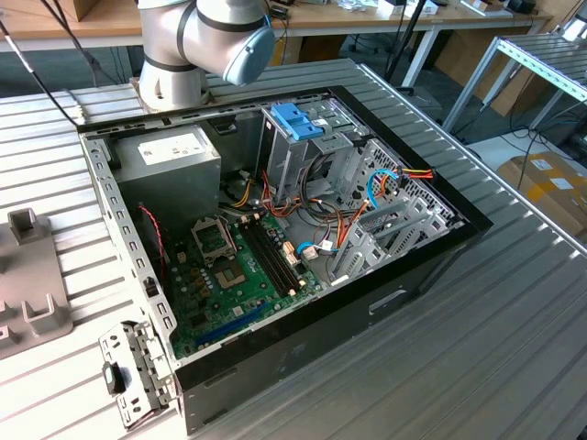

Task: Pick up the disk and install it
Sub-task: 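Reach for the disk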

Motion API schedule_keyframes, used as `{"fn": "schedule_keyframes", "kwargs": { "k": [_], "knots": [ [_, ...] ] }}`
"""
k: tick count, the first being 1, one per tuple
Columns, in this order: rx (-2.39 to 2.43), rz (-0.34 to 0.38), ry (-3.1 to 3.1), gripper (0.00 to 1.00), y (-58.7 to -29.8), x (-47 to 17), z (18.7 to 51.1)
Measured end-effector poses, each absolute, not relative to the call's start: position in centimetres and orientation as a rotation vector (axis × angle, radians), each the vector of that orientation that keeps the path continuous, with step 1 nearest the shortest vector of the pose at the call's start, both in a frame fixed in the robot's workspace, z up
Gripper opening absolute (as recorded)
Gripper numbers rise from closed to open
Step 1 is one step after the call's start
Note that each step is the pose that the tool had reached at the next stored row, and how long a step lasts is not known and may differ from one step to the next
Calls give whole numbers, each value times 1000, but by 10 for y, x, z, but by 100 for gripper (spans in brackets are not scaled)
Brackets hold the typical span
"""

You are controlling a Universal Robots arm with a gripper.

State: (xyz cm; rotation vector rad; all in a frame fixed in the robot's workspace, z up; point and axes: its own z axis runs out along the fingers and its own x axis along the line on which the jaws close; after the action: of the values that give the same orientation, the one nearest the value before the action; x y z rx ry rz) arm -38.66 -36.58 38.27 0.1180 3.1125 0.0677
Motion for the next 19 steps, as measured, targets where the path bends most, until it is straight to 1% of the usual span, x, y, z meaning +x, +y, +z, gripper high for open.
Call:
{"fn": "schedule_keyframes", "kwargs": {
  "k": [19],
  "knots": [
    [118,68,3113,11,-366,-398,382]
  ]
}}
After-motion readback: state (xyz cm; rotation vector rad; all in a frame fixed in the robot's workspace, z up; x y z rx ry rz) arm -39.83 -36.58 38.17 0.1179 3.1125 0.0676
